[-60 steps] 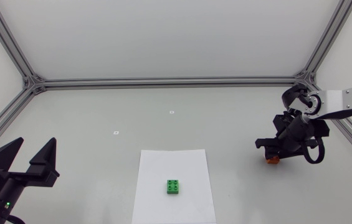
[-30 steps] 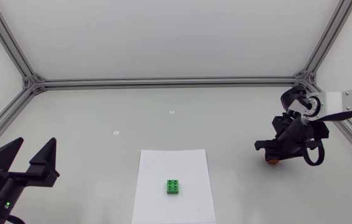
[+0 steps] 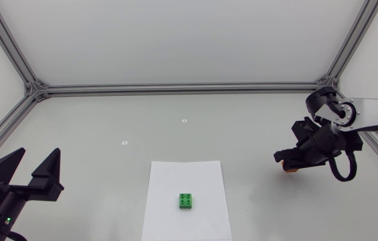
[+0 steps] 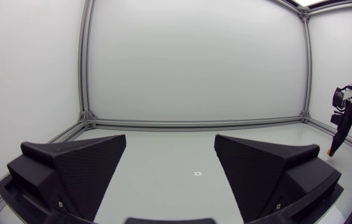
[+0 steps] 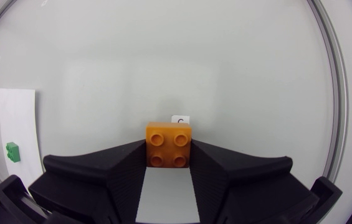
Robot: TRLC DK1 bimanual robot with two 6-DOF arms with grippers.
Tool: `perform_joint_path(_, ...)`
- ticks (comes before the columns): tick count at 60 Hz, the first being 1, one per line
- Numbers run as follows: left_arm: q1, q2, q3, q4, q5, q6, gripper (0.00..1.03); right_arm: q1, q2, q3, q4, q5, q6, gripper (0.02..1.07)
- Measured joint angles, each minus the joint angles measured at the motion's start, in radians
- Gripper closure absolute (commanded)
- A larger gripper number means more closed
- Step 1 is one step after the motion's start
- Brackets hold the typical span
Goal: Pick up the orange 2x2 brick with the right arm and stack it on top of the green 2x2 brick in the center
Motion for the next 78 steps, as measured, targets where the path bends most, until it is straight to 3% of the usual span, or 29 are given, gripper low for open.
perform_joint_path(9,0.0,0.0,0.0,0.0,0.0,0.0,0.04,0.003,-0.066,-0.018,0.0,-0.129,-0.096,0.75)
perform_joint_path(17,0.0,0.0,0.0,0.0,0.0,0.0,0.04,0.019,-0.107,-0.034,0.0,-0.145,-0.174,0.77)
perform_joint_path(49,0.0,0.0,0.0,0.0,0.0,0.0,0.04,0.278,-0.234,-0.129,0.003,0.002,-0.367,0.77)
perform_joint_path(78,0.0,0.0,0.0,0.0,0.0,0.0,0.04,0.422,-0.179,-0.175,0.008,0.034,-0.511,0.75)
